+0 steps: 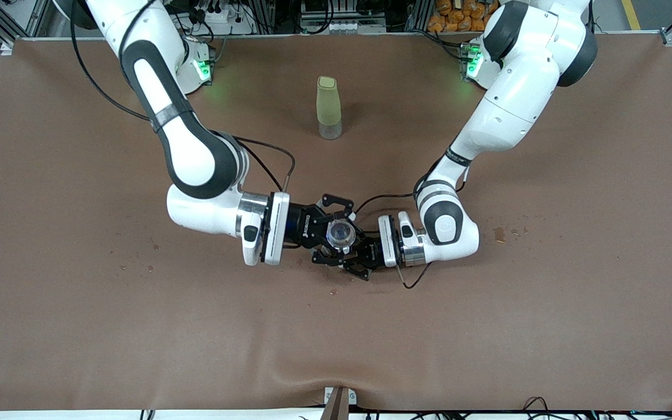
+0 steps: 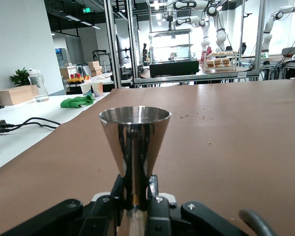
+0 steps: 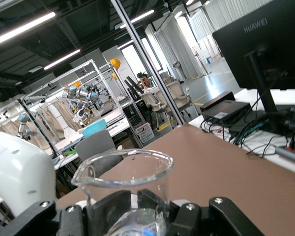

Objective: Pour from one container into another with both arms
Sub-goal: 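Tilt the beaker over the jigger with the right gripper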

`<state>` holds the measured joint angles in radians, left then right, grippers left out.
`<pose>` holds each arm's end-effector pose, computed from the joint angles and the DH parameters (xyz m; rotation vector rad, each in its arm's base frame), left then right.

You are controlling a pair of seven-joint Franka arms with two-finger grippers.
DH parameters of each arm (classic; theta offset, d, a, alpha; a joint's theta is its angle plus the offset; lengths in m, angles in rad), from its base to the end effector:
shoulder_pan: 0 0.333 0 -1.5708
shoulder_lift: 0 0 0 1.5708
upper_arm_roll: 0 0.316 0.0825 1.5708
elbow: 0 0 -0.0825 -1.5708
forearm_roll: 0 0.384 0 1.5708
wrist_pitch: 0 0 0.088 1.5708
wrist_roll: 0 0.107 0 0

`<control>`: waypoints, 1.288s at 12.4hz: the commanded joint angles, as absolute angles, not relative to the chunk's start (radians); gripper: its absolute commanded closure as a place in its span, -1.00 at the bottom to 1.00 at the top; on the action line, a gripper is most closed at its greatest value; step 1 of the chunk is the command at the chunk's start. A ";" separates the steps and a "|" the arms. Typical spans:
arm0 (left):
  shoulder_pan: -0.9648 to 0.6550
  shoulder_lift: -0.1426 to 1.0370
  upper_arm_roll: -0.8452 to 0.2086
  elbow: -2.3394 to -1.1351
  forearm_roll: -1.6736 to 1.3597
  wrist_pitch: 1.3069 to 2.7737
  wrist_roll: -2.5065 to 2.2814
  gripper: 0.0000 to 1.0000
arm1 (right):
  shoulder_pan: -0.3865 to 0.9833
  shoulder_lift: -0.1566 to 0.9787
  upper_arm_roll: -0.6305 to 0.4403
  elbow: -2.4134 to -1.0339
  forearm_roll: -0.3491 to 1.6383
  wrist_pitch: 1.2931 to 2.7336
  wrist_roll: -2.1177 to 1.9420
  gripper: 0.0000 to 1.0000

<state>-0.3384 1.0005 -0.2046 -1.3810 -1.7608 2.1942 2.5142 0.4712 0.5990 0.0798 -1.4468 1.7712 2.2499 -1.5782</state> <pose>0.6307 -0.3819 0.1363 1.3757 -1.3476 1.2449 0.6305 0.4044 0.3904 -1.5887 -0.7766 -0.8954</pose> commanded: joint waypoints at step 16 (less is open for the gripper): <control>-0.350 1.006 -0.195 -1.376 -1.819 2.200 2.543 1.00 | 0.526 0.368 0.081 -1.744 1.801 2.332 -1.011 1.00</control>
